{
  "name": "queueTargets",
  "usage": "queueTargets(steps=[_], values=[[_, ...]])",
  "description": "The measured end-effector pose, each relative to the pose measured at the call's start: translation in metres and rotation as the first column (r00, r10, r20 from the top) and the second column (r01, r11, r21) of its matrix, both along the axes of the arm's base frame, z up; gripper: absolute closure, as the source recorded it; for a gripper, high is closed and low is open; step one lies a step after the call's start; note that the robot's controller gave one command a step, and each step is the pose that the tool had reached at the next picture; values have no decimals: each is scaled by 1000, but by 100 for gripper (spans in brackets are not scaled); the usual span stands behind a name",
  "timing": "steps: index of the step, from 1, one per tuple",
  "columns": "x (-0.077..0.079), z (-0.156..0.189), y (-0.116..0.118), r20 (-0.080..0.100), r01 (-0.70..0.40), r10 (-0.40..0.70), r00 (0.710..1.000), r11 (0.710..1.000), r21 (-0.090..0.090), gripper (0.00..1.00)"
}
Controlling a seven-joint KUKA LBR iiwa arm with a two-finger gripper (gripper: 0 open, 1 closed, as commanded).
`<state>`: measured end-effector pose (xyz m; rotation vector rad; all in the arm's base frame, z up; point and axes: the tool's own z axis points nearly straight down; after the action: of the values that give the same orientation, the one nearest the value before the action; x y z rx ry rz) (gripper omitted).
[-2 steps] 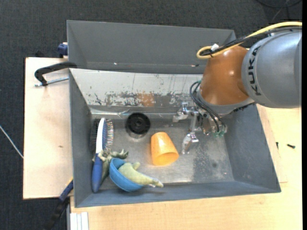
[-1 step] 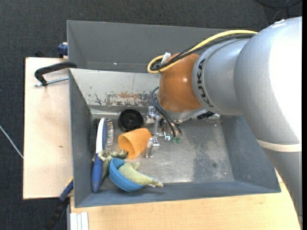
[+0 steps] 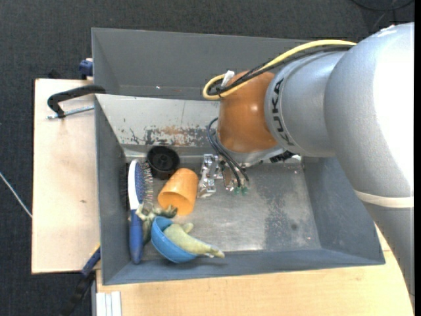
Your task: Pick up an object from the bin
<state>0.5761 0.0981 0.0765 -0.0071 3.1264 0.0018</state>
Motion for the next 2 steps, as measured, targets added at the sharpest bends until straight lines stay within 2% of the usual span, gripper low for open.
queueTargets(steps=[1, 2], values=[[-3, -3, 2, -12, -2, 2, 1000, 1000, 1, 0], [0, 0, 1, -2, -1, 1, 1000, 1000, 1, 100]])
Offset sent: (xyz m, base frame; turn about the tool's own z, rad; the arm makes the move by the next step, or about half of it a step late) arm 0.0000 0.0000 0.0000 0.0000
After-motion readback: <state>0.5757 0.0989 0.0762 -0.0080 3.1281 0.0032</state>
